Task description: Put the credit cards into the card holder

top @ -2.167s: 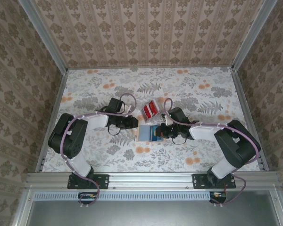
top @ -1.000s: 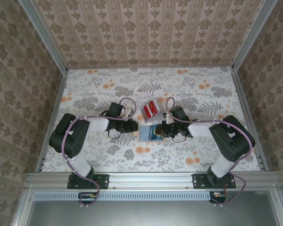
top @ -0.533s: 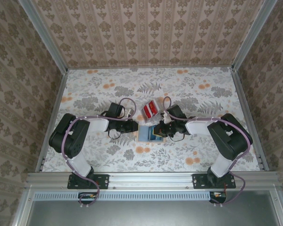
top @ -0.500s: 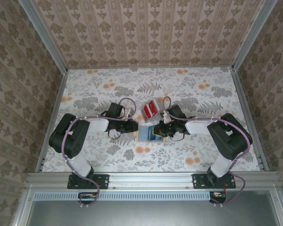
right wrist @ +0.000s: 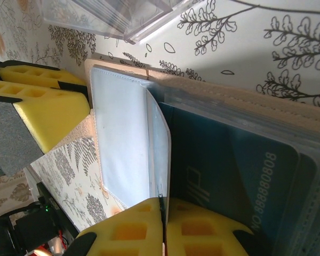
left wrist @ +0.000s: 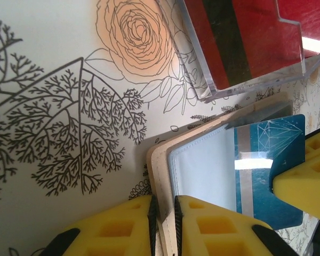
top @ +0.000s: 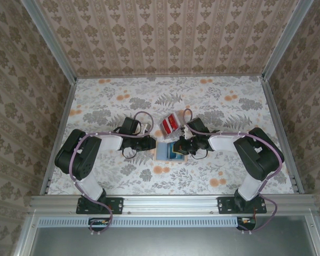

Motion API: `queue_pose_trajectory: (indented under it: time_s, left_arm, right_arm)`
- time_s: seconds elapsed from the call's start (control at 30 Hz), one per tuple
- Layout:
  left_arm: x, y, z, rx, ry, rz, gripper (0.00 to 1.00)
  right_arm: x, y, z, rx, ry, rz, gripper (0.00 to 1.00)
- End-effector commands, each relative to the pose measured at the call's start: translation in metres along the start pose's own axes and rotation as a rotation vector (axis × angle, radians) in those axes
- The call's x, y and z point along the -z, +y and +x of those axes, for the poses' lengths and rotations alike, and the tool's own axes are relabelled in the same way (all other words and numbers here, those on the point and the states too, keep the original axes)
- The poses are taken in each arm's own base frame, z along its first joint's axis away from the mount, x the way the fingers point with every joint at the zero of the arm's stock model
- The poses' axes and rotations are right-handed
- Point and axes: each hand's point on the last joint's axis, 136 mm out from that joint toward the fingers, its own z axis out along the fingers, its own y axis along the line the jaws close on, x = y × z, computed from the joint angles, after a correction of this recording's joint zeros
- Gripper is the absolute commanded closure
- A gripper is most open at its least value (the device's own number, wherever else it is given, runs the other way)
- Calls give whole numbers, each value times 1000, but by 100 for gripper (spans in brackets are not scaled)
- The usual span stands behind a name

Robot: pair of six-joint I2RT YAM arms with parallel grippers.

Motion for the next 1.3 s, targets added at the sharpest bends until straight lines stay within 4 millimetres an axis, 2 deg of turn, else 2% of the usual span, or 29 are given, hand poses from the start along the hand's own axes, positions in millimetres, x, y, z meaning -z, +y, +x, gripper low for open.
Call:
queue_pose_trajectory:
  time_s: [0.0, 0.17, 0.4, 0.63, 0.87, 1.07, 1.27]
  left_arm:
    - [-18, 4, 40, 29, 118, -10, 83]
    - [-21, 2, 43, 28, 117, -3, 94]
    - [-21, 4, 48, 37, 119, -17, 100]
    - [-23, 8, 47, 76, 105, -31, 100]
    - [-27, 14, 51, 125, 92, -28, 100]
    - [-26, 15, 53, 128, 89, -30, 100]
    - [-25, 15, 54, 132, 86, -32, 100]
  right_arm:
    - [-3, -15, 2, -26, -12, 79, 91]
    - [-3, -10, -6, -21, -38, 71, 91]
    - [-4, -14, -5, -27, -37, 84, 91]
    - [-5, -11, 2, -54, -40, 62, 91]
    - [-3, -8, -4, -123, -134, -8, 93]
    - [-14, -6, 4, -86, -73, 38, 92]
    - [-18, -17, 17, -58, 14, 113, 92]
